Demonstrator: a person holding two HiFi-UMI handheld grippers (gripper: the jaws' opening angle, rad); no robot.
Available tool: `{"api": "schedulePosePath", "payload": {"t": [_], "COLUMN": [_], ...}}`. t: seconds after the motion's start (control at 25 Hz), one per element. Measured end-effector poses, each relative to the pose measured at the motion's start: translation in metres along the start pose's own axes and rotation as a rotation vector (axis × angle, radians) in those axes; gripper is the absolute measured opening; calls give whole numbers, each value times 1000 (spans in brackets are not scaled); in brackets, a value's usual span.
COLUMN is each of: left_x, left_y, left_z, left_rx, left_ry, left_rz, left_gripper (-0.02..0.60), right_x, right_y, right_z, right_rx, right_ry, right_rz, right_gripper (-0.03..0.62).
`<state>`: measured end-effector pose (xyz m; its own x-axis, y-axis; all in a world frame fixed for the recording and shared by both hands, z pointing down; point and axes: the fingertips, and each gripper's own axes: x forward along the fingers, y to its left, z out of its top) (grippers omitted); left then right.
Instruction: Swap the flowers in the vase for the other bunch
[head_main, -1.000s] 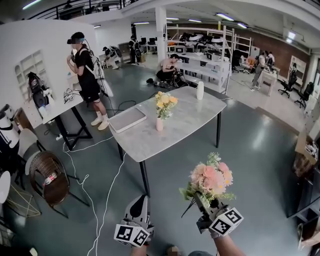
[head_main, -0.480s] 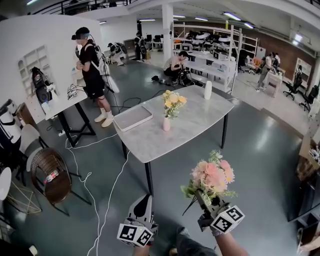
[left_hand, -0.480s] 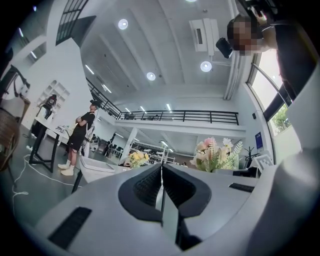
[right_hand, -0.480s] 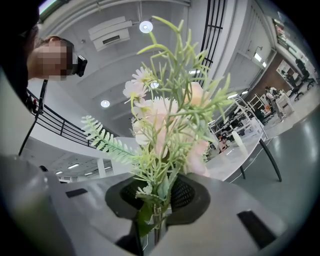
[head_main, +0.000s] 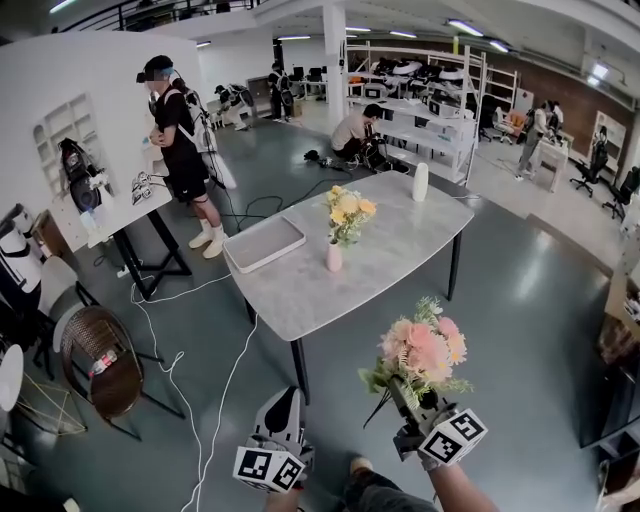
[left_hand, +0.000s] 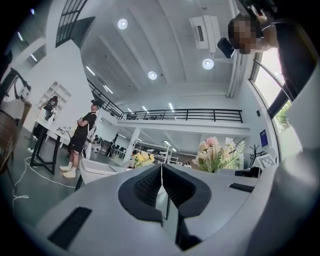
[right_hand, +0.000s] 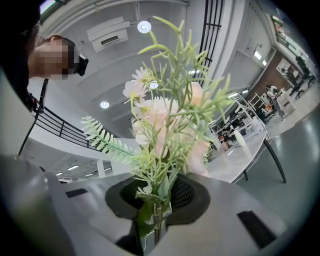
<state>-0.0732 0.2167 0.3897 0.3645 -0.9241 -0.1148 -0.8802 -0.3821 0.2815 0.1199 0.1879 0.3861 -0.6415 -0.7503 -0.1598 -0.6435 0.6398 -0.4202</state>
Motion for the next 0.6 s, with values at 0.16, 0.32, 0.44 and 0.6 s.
{"api": "schedulePosePath", "payload": {"t": [0.16,0.32,0.44,0.6], "left_x": [26,50,70,94], "left_y": [7,12,13,24], "left_z": [0,-5,-10,-10], "left_rx": [12,4,3,8], "left_ry": [9,20,29,30], "left_rz": [-9,-7,-8,4], "left_gripper": [18,18,18,18], "right_x": [19,33,43,65], "right_y": [-16,-32,-52,-70], "right_z": [4,7,10,16], "right_rx": [0,-5,0,3], "right_ry": [-6,7,9,7], "right_rz": [-8,-5,-10,0], "right_gripper": [95,95,95,95]}}
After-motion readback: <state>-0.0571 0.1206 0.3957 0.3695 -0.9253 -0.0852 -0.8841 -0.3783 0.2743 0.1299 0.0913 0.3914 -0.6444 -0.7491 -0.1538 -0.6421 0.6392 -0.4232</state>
